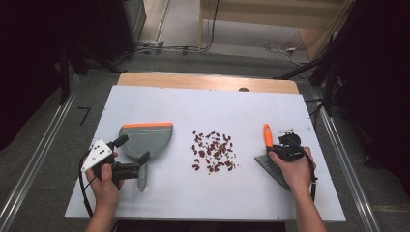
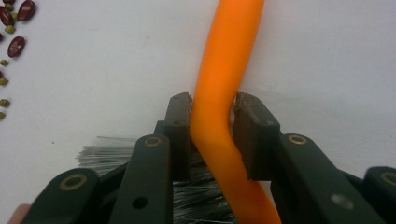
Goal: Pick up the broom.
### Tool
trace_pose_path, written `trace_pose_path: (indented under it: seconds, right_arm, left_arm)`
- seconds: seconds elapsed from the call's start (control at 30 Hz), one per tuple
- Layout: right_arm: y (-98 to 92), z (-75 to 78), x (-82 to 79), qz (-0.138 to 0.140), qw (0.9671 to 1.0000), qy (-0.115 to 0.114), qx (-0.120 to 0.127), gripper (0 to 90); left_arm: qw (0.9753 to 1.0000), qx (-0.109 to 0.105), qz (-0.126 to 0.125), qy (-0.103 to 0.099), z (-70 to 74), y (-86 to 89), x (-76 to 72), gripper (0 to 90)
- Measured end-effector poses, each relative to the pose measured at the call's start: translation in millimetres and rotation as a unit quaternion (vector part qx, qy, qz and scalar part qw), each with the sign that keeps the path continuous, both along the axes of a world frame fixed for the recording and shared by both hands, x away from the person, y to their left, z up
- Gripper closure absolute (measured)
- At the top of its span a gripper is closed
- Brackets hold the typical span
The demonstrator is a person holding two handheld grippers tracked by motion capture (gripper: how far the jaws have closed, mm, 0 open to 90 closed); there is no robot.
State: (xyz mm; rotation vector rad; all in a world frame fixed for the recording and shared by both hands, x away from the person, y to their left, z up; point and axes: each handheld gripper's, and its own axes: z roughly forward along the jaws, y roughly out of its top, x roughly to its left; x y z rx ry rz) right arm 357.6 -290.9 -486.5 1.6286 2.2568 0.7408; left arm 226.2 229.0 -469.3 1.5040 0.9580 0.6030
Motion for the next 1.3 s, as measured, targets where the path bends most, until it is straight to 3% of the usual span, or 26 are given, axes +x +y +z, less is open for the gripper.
trace_pose_path:
  seconds: [0.17,0.37,0.4,0.53,0.6,0.63,0.67,0.83,0.9,1.0,1.1,1.13,1.3]
  right_arm:
    - [0.4,-0.3,-2.1,-0.001,1.0,-0.008,0.001,66.6]
    - [-5.4,3.3,-8.2,0.003,0.9989,-0.037,0.028,66.7]
    - [-7.4,5.6,-11.6,0.004,0.9978,-0.057,0.034,66.9]
    - [-11.3,10.2,-18.7,0.001,0.9945,-0.093,0.047,67.1]
    - [-14.3,12.2,-23.2,-0.002,0.9911,-0.118,0.061,67.2]
    - [-14.3,12.2,-23.2,-0.002,0.9911,-0.118,0.061,67.2]
    - [-18.1,14.4,-27.4,-0.011,0.9875,-0.14,0.072,67.3]
    - [-27.9,21.3,-37.1,-0.023,0.9755,-0.191,0.107,68.0]
    - [-31.9,24.6,-42.0,-0.025,0.9681,-0.218,0.121,68.6]
    - [-37.0,29.5,-47.3,-0.029,0.9597,-0.242,0.14,68.8]
    - [-38.9,31.3,-49.4,-0.033,0.9568,-0.249,0.146,68.9]
    - [-39.7,33.1,-51.7,-0.03,0.9528,-0.26,0.154,68.9]
    - [-38.3,38.5,-54.9,-0.032,0.9472,-0.276,0.159,69.0]
  left_arm:
    - [1.0,-0.004,0.001,-0.001,1.7,1.0,-0.6,0.0]
    - [1.0,-0.005,-0.001,-0.006,3.8,0.0,-1.1,0.0]
    - [1.0,-0.006,-0.001,-0.007,4.1,0.0,-1.4,0.0]
    - [0.9999,-0.006,-0.003,-0.01,6.5,-0.7,-2.2,0.0]
    - [0.9999,-0.007,-0.004,-0.011,7.2,-1.4,-2.4,0.0]
    - [0.9999,-0.007,-0.004,-0.011,7.2,-1.4,-2.4,0.0]
    - [0.9999,-0.004,-0.005,-0.012,8.3,-2.5,-2.8,0.0]
    - [0.9997,0.001,-0.011,-0.02,12.4,-7.0,-4.4,0.0]
    - [0.9997,0.0,-0.013,-0.021,13.8,-8.9,-5.0,0.0]
    - [0.9996,0.001,-0.016,-0.022,15.1,-10.7,-5.6,0.0]
    - [0.9995,0.001,-0.02,-0.025,16.6,-13.0,-5.9,0.0]
    - [0.9995,0.001,-0.021,-0.024,17.2,-13.8,-6.1,0.0]
    - [0.9993,0.0,-0.027,-0.026,19.7,-18.5,-6.5,0.0]
